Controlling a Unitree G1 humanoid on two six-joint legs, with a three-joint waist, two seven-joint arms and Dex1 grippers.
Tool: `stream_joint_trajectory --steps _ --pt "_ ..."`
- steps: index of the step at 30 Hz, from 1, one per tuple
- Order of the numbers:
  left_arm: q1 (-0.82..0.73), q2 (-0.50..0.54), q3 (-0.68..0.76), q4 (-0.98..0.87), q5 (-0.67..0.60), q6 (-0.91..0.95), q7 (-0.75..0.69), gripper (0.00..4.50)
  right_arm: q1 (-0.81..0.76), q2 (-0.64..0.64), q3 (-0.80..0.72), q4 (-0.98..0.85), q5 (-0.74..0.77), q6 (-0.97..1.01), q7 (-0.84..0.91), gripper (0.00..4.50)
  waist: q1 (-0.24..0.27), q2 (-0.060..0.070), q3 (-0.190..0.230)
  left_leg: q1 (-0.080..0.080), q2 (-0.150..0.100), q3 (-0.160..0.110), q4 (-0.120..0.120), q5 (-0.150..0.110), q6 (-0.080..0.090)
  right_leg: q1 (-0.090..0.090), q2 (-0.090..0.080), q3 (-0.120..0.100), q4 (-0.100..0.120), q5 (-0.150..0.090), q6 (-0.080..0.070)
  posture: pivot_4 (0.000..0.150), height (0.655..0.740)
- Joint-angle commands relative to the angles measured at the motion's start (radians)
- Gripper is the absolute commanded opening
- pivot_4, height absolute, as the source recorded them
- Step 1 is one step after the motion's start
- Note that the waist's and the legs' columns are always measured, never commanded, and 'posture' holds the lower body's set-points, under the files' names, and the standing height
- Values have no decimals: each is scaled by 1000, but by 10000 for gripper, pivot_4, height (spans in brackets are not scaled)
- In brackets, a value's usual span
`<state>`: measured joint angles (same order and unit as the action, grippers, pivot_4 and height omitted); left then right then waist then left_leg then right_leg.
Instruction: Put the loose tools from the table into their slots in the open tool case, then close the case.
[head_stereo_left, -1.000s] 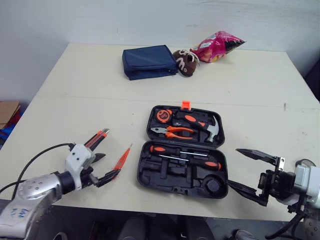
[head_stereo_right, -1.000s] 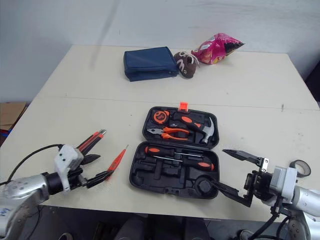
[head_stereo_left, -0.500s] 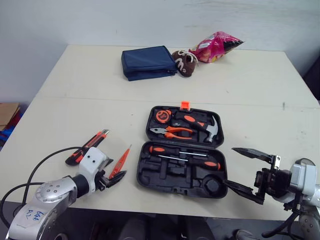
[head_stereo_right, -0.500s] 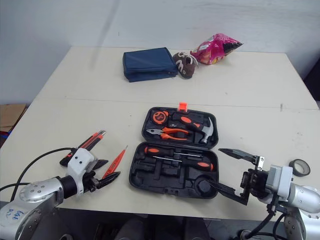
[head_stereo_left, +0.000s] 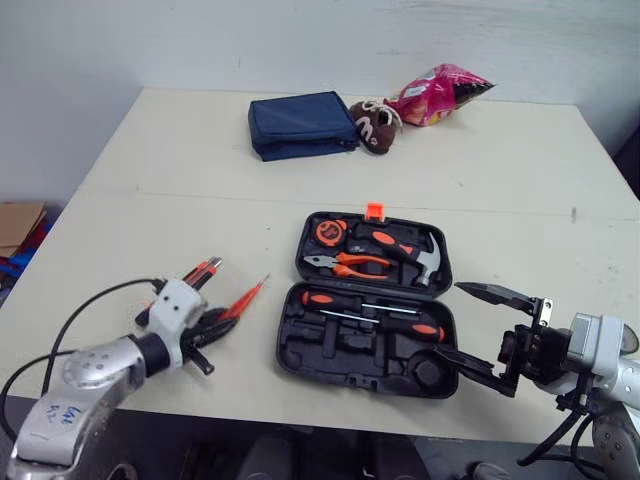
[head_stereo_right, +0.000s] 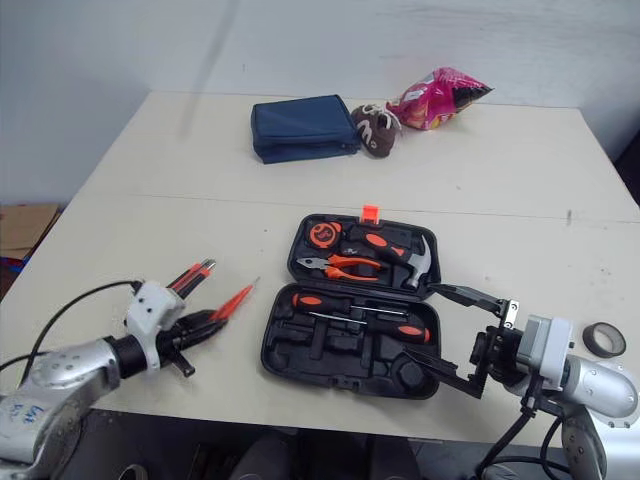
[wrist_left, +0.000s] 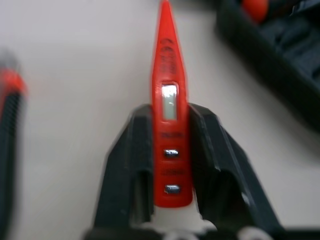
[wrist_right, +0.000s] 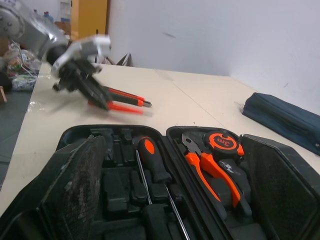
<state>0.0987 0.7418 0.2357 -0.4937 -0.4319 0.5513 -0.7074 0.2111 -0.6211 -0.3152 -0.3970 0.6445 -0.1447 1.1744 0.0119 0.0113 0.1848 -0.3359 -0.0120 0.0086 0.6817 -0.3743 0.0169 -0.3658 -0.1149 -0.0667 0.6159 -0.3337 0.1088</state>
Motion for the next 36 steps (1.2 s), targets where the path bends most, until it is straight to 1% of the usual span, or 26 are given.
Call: stream_joint_trajectory --steps 1,4,7,8,10,13,16,21,24,26,32,36 --pt "-84 46 19 65 -51 -171 -205 2986 7 -21 -44 -17 -8 -25 -3 45000 3 1 1 0 0 0 0 0 0 0 0 0 0 0 0 1500 7400" --pt "-201 95 -46 95 -90 -195 -353 2986 33 -32 -59 -5 -9 -42 21 45000 7 1 1 0 0 0 0 0 0 0 0 -1 0 0 0 1500 7400" --pt "-359 165 -217 99 -63 -176 -527 2986 48 -34 -63 13 -10 -57 38 45000 14 0 1 -1 0 -2 1 0 0 1 0 -3 -1 0 0 1500 7400" --pt "-408 181 -275 113 -26 -186 -567 2986 46 -34 -62 19 -12 -60 39 45000 12 0 1 0 0 -2 1 0 0 3 0 -4 -1 0 0 1500 7400" --pt "-508 175 -369 154 40 -169 -578 2986 43 -33 -61 24 -17 -63 39 45000 10 2 2 1 -1 -2 1 0 0 5 1 -4 -3 0 1 1500 7400" --pt "-661 118 -493 194 124 -126 -565 2986 47 -35 -60 33 -24 -69 42 45000 8 1 2 0 -1 -2 1 0 1 4 3 -4 -2 1 1 1500 7400" --pt "-760 68 -589 197 176 -25 -548 2986 48 -37 -58 39 -30 -73 40 45000 11 -1 3 -1 0 -2 1 1 1 4 4 -5 2 1 1 1500 7400" --pt "-841 -25 -696 191 243 51 -510 2986 45 -37 -52 44 -42 -70 35 45000 11 -2 4 -1 0 -2 1 1 2 4 4 -4 2 1 2 1500 7400" --pt "-857 -53 -728 199 280 63 -492 2986 42 -35 -48 45 -48 -69 32 45000 11 -2 4 -1 0 -3 2 1 2 4 4 -4 2 1 2 1500 7400" --pt "-861 -54 -759 200 316 70 -486 2986 49 -36 -51 35 -48 -66 29 45000 11 -2 4 -1 0 -2 2 1 2 4 4 -4 2 1 2 1500 7400" --pt "-853 -24 -811 156 357 159 -497 2986 113 -46 -85 -50 -22 -37 -5 45000 12 -2 4 -1 0 -3 2 1 2 4 3 -4 2 1 2 1500 7400" --pt "-864 -24 -831 183 405 141 -471 2986 129 -46 -92 -69 -15 -33 -13 45000 13 -2 4 0 0 -4 2 1 2 6 3 -4 0 1 2 1500 7400"
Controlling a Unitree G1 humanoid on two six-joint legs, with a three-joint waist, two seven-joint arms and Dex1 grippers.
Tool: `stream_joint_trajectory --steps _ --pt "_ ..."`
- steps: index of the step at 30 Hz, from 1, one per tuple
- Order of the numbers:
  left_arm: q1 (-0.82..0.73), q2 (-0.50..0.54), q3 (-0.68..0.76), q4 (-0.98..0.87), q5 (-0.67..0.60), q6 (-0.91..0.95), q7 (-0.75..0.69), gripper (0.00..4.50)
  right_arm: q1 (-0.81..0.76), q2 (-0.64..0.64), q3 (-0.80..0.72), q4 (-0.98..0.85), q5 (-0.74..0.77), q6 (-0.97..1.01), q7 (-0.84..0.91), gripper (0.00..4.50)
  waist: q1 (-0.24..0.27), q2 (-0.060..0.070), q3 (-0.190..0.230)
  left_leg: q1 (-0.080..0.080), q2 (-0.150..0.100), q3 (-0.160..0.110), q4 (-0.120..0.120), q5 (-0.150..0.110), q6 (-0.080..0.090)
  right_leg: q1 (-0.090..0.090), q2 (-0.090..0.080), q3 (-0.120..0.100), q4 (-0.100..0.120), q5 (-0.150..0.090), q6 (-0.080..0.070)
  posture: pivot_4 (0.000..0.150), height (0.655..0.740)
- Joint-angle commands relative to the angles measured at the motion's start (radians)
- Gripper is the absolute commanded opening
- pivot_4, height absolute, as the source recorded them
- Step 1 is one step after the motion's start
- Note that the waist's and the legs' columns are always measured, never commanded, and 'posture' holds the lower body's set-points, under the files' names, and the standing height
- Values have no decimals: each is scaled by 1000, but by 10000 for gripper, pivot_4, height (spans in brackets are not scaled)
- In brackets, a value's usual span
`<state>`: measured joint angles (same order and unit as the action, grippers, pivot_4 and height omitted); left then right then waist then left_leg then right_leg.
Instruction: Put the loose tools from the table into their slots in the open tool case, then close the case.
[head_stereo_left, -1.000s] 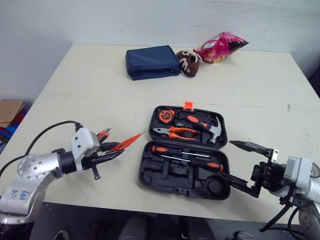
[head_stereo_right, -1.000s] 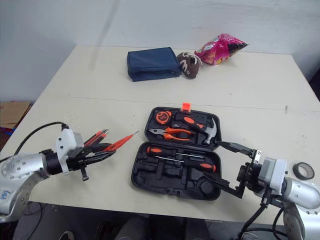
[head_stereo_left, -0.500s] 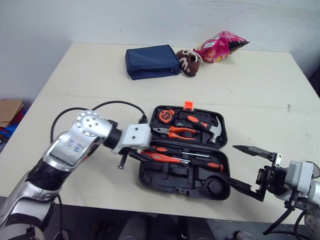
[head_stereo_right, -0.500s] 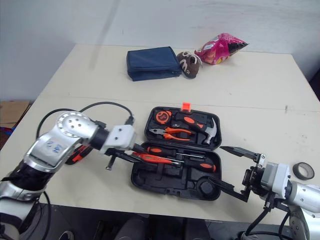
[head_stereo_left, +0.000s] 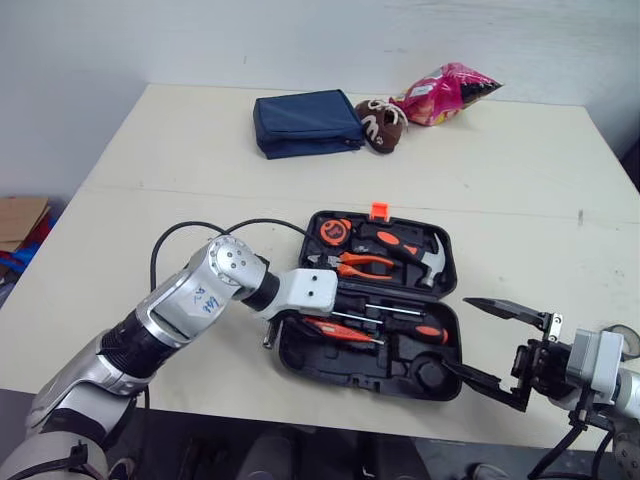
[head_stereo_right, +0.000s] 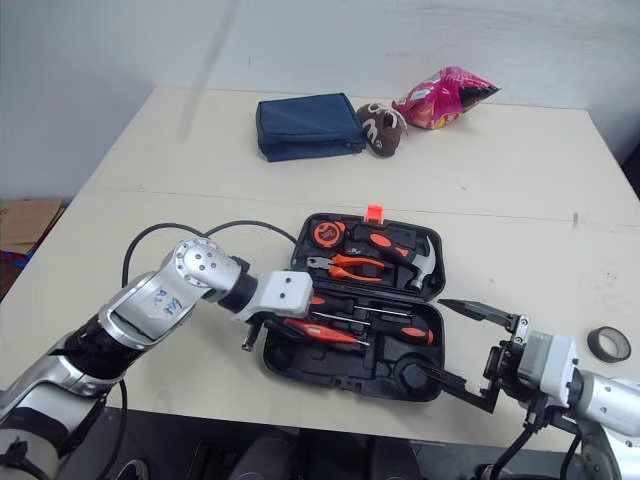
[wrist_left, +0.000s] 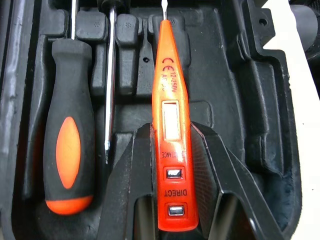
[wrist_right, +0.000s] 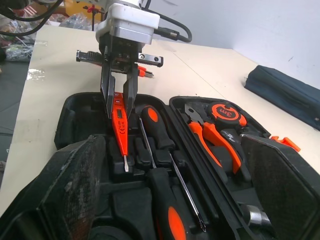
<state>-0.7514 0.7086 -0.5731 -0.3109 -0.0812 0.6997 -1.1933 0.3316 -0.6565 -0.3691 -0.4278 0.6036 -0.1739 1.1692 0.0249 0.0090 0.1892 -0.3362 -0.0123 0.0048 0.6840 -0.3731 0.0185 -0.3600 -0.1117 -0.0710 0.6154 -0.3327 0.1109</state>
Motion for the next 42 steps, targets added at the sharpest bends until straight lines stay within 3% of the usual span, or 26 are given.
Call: stream_joint_trajectory --steps 1,6,23,25,28,35,38,41,42 --pt "-22 7 -25 17 74 -19 27 2986 8 -9 -38 -41 29 -3 -10 45000 0 0 0 0 0 0 0 0 0 0 0 0 -2 0 0 1500 7400" --pt "-33 -32 1 44 65 -10 47 2986 -5 -11 -26 -46 29 2 -24 45000 1 0 0 0 0 0 0 0 0 0 0 0 -2 0 0 1500 7400" --pt "1 -11 -17 11 114 -4 58 2986 -58 -33 -4 -109 27 94 -92 45000 1 0 0 0 0 0 0 0 0 0 0 0 -2 0 1 1500 7400" --pt "5 -14 -7 3 108 -10 63 13381 -55 -38 -9 -133 34 113 -104 45000 1 0 0 0 0 -1 0 0 0 0 0 -1 -2 0 1 1500 7400" --pt "3 -21 10 -28 80 -24 50 24831 -52 -42 -13 -143 39 125 -110 45000 1 0 0 0 0 -1 0 0 0 0 0 -1 -2 0 1 1500 7400" --pt "-34 15 93 -138 -59 58 -53 24831 -57 -54 -12 -140 50 151 -104 45000 0 0 0 -2 0 -1 0 0 0 0 0 -1 1 0 1 1500 7400" --pt "-20 -7 173 -104 -153 60 -67 24831 -68 -57 -4 -129 49 157 -100 45000 -1 0 0 -2 0 -2 0 0 0 0 0 -2 1 0 1 1500 7400" --pt "40 -75 261 7 -188 -154 -42 24831 -74 -52 -3 -118 46 153 -93 45000 0 0 0 -1 0 -2 1 0 0 1 -1 -2 -1 0 0 1500 7400" --pt "57 -102 295 50 -203 -185 -26 22417 -74 -47 -3 -106 42 144 -86 45000 0 0 0 -1 0 -2 1 0 0 1 -1 -2 -3 0 1 1500 7400"
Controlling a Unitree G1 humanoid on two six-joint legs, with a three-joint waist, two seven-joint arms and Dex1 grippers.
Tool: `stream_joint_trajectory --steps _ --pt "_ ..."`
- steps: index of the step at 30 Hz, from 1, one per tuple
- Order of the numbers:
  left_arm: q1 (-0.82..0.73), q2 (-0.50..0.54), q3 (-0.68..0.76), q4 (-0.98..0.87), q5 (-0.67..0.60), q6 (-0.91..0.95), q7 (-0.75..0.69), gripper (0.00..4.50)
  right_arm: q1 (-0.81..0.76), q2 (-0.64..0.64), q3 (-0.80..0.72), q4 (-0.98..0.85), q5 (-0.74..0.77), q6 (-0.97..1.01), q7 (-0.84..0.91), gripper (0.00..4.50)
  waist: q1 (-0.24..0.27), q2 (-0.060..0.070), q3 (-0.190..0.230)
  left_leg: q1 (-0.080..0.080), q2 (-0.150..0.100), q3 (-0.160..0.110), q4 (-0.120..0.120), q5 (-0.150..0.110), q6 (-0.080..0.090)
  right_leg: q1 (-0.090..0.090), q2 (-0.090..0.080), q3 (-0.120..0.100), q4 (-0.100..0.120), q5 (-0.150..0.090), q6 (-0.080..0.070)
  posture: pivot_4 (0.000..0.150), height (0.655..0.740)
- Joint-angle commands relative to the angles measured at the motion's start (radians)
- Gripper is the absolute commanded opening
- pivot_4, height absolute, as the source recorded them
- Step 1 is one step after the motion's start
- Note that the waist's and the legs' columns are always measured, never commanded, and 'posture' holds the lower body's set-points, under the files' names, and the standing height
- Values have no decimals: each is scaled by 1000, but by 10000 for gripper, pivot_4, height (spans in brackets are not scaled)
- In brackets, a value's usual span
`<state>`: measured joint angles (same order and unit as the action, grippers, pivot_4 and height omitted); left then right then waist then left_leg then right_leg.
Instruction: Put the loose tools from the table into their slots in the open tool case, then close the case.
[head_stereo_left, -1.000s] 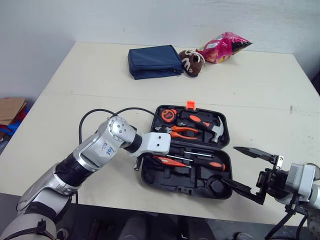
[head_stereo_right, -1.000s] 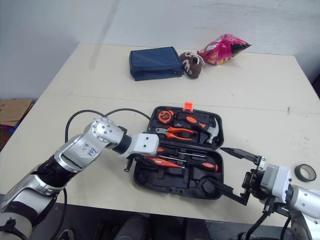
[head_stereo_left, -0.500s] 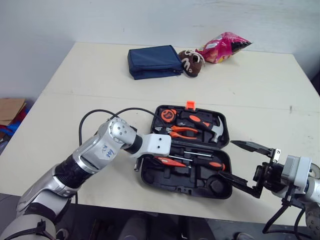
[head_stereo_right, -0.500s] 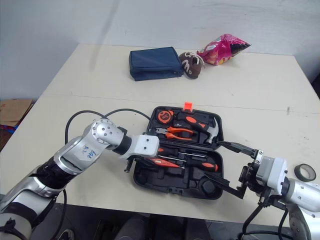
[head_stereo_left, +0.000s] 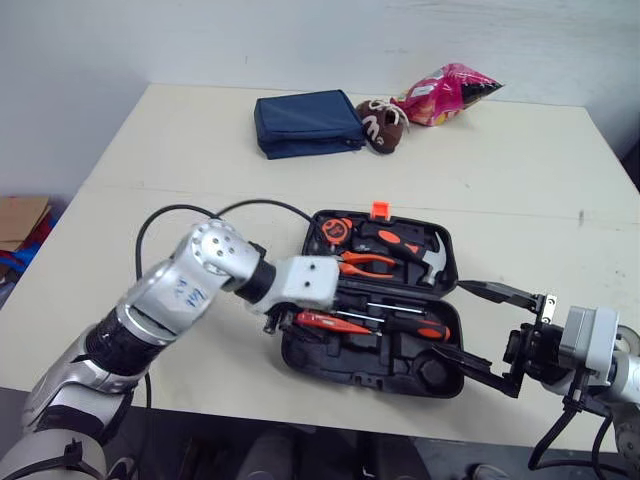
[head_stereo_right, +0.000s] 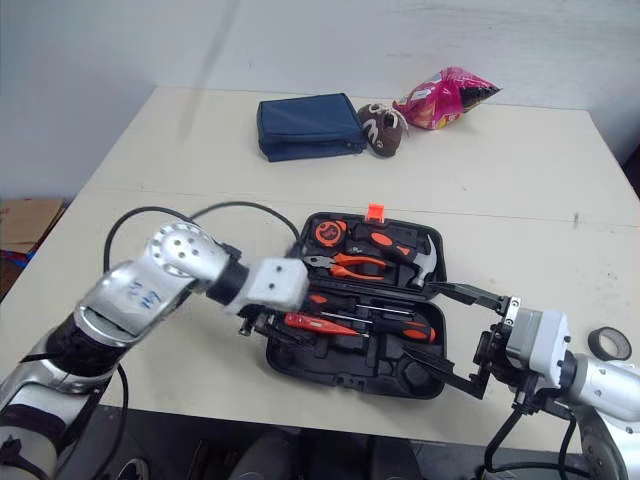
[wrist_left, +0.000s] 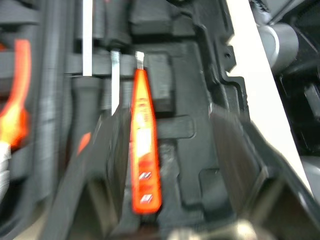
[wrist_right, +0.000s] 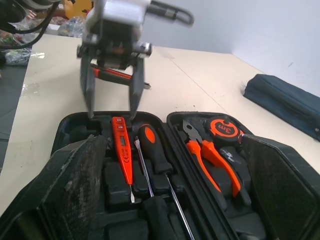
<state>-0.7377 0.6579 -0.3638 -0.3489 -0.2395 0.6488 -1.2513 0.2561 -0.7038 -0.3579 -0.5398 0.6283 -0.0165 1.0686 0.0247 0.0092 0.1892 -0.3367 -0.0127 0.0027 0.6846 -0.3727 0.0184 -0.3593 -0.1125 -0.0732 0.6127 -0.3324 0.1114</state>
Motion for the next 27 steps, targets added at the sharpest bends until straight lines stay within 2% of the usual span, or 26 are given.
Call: stream_joint_trajectory --steps 1,2,3,6,11,16,21,27 --pt "60 -74 112 126 -63 -161 38 19280 2 4 -13 18 13 -21 22 45000 1 0 0 0 0 -1 0 0 0 0 0 -1 0 0 0 1500 7400" --pt "79 -80 120 157 -67 -198 24 16530 2 7 -12 28 10 -27 28 45000 1 -1 1 0 0 -1 0 0 0 0 0 -1 0 0 0 1500 7400" --pt "97 -83 116 194 -43 -259 27 11799 3 10 -11 37 7 -34 33 45000 0 -1 1 -1 0 -1 0 0 0 0 0 -1 0 0 0 1500 7400" --pt "140 -114 116 250 -46 -292 42 133 4 17 -13 53 2 -46 42 45000 0 -1 0 -1 0 -1 0 0 0 -1 0 -2 2 0 0 1500 7400" --pt "194 -129 57 281 10 -389 30 133 29 29 -24 70 0 -78 63 45000 2 -1 0 -1 0 -1 0 0 0 0 0 -2 3 0 0 1500 7400" --pt "202 -142 35 293 31 -349 64 133 66 35 -41 79 4 -105 81 45000 0 -1 0 -1 0 -1 1 0 0 0 0 -2 4 0 0 1500 7400" --pt "200 -101 -48 368 167 -376 84 133 108 53 -48 103 7 -148 108 45000 1 -1 0 -1 0 -1 0 0 0 0 1 -2 4 0 0 1500 7400" --pt "217 -125 -73 381 207 -346 144 133 110 68 -41 143 5 -181 117 45000 0 0 -2 3 0 -1 0 0 0 3 0 -1 0 0 0 1500 7400"
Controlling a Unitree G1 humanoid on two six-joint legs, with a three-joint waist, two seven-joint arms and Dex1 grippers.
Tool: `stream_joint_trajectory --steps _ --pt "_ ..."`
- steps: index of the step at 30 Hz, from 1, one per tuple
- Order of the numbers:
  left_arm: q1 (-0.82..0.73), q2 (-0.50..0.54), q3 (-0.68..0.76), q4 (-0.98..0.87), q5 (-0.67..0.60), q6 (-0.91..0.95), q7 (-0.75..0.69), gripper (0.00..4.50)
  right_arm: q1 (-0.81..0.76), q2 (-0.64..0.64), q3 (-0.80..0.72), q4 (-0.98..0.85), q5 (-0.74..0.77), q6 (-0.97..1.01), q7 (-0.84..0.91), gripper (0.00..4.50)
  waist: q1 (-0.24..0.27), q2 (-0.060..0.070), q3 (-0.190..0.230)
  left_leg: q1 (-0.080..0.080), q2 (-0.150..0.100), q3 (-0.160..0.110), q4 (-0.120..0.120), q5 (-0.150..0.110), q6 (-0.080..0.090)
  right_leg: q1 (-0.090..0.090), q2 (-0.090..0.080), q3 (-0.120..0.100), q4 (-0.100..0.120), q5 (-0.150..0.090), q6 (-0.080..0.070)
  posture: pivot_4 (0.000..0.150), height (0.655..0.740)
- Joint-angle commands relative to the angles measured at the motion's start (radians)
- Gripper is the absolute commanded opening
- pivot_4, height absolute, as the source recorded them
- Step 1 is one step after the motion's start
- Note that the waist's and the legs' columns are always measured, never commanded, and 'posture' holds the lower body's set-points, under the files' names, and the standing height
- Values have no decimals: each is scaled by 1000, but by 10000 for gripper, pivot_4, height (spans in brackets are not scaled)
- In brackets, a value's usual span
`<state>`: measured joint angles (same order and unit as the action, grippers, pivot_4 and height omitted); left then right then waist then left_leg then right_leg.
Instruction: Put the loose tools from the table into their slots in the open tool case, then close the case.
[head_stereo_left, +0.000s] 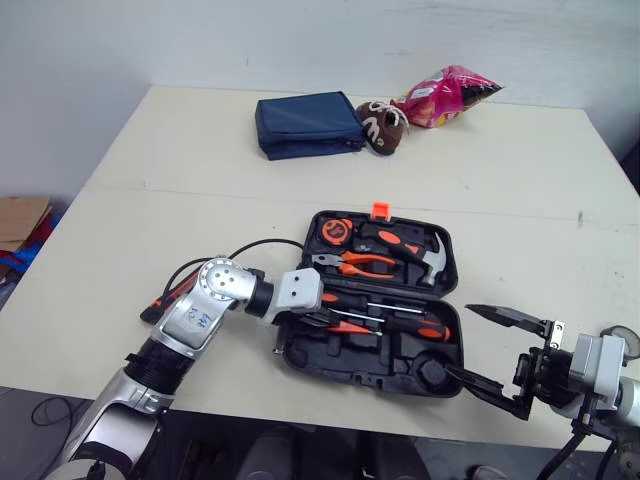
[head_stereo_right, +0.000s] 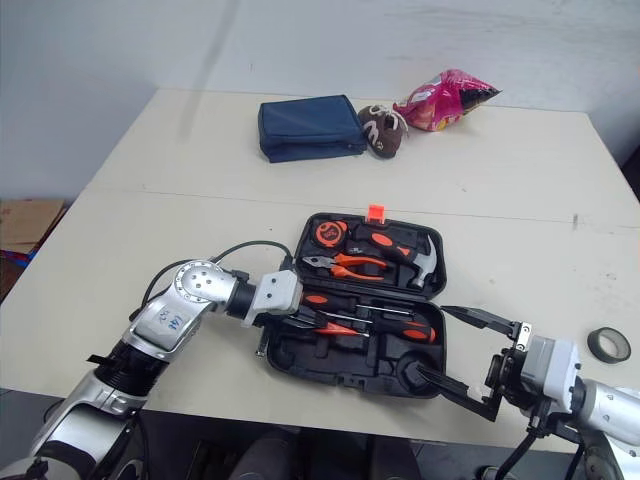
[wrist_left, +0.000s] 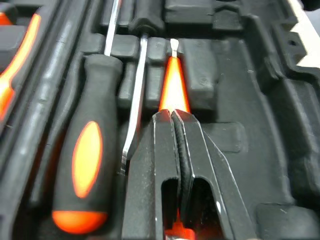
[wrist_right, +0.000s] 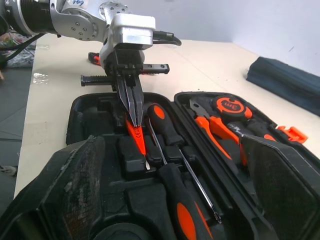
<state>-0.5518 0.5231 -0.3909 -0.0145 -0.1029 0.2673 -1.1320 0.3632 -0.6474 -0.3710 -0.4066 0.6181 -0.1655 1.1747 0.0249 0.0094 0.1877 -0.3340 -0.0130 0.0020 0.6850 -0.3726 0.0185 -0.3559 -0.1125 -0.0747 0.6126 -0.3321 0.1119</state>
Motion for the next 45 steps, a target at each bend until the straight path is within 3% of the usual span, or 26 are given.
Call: stream_joint_trajectory --steps 1,5,12,16,20,23,31,33,36,38,40,45 --pt "33 18 -57 40 72 28 10 133 3 12 -26 15 14 -37 13 45000 0 0 0 0 0 0 0 0 0 0 0 0 0 0 0 1500 7400" --pt "49 47 -67 -1 55 1 -28 133 5 13 -29 29 11 -53 19 45000 0 1 -1 0 0 0 0 0 0 0 0 0 0 0 0 1500 7400" --pt "77 46 24 33 -6 -207 -43 133 35 1 -84 82 2 -91 33 45000 -1 1 -1 0 0 0 0 0 0 0 0 0 -1 0 0 1500 7400" --pt "90 5 116 51 -116 -313 -62 133 47 7 -136 97 -16 -116 0 45000 -1 1 -1 -1 0 0 0 0 0 -1 -1 0 -1 0 0 1500 7400" --pt "153 60 319 47 -277 -346 -87 133 115 -6 -338 179 5 -127 -34 45000 -1 1 0 -2 0 0 0 0 0 -2 -1 0 -1 0 0 1500 7400" --pt "196 149 482 149 -308 -315 -41 8314 190 -13 -482 313 -12 -184 -3 45000 0 1 0 -2 1 -1 -3 0 -1 -2 -1 -2 -2 0 -1 1500 7400" --pt "106 389 733 671 -244 -464 81 44736 293 4 -723 748 -41 -366 -61 45000 -3 1 2 -1 0 0 -4 -1 0 -2 -2 0 -2 0 -1 1500 7400" --pt "95 408 749 729 -238 -489 86 44736 301 0 -734 796 -39 -394 -66 45000 -5 1 1 -1 0 1 -4 -1 -1 -3 -3 0 -2 0 -1 1500 7400" --pt "118 540 810 973 -182 -537 225 44736 374 25 -792 956 -73 -475 -138 45000 -10 2 1 0 0 1 -5 -1 -1 -3 -3 1 -2 -1 -1 1500 7400" --pt "142 582 826 1059 -181 -547 245 44736 403 44 -797 1007 -79 -514 -172 45000 -17 2 1 0 1 2 -10 -1 -2 -6 -3 1 -1 -2 -3 1500 7400" --pt "162 586 831 1084 -188 -568 223 44736 413 55 -777 1020 -78 -541 -178 45000 -24 2 1 3 1 2 -22 1 -5 -7 -3 0 0 -3 -5 1500 7400" --pt "181 567 853 1069 -211 -571 166 44736 395 26 -750 1075 -53 -572 -156 45000 -27 0 0 10 0 8 -19 0 -2 -1 -6 4 -2 -2 -3 1500 7400"
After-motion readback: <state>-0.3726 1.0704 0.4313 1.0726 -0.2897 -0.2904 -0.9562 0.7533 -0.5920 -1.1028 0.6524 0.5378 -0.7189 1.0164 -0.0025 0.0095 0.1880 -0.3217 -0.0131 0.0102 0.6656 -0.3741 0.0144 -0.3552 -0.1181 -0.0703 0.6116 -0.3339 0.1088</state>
